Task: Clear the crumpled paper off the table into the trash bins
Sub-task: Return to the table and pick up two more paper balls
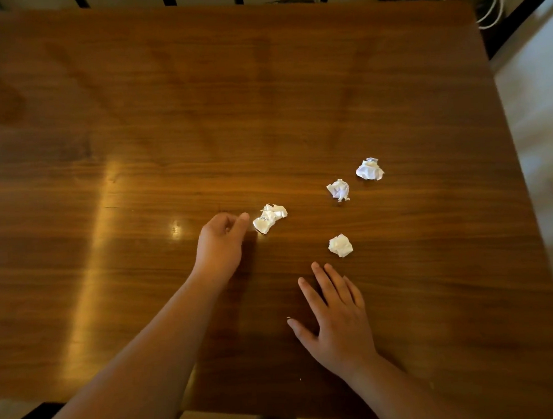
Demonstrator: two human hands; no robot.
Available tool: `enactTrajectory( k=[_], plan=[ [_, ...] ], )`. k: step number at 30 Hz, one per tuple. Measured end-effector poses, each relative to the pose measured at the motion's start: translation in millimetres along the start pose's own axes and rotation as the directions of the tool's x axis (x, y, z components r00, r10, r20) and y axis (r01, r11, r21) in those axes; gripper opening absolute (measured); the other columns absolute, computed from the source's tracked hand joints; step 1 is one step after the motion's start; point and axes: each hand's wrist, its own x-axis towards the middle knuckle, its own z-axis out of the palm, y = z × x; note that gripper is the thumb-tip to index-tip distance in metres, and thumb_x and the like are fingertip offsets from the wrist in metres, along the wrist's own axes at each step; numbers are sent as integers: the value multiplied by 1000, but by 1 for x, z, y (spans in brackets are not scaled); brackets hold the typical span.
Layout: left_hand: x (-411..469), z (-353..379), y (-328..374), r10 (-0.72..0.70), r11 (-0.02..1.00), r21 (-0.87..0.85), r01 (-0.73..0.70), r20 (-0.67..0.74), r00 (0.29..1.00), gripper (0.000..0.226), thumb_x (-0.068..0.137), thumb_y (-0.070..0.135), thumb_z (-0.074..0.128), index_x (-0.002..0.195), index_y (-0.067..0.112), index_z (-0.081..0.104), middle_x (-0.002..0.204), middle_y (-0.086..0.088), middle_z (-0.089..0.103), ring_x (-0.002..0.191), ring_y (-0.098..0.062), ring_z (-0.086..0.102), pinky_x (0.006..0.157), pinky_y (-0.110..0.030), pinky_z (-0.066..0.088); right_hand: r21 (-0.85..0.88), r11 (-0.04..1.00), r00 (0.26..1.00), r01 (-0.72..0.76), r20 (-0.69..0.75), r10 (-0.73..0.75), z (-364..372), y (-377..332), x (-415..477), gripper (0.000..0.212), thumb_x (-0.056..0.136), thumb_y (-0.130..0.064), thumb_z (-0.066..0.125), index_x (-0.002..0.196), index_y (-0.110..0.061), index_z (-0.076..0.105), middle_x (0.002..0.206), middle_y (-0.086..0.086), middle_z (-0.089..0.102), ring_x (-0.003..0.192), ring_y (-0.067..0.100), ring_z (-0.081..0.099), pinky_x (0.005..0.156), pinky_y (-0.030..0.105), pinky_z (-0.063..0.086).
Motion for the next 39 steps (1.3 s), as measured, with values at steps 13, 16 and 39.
enactTrajectory(
  k=[13, 16, 39],
  plan=[
    [22, 55, 17, 505, 390, 850, -354, 124, 854, 34, 92, 54, 46, 101, 21, 43, 77, -1, 65, 57, -15, 48, 44, -26, 31, 33, 999, 999, 27, -45, -25, 3, 2, -2, 62, 90, -65, 39, 141, -30, 42, 157, 2, 31, 149, 20, 18, 118, 42, 16],
    [23, 55, 10, 532, 359, 852, -382, 150, 833, 26, 96, 43, 44, 93, 18, 50, 70, 1, 56, 55, -15, 44, 43, -25, 23, 32, 999, 998, 34, -60, -32, 3, 2, -2, 62, 90, -65, 40, 141, -29, 42, 157, 3, 32, 149, 20, 18, 118, 42, 16],
    [-65, 16, -13, -156, 737, -539, 408, 452, 878, 18, 82, 32, 64, 91, 18, 61, 65, 3, 51, 44, -6, 39, 36, -18, 33, 190, 972, 980, -137, -114, 161, -75, 43, 42, 55, 84, -41, 66, 133, -27, 47, 131, -3, 48, 115, 13, 51, 79, 20, 46]
  ],
)
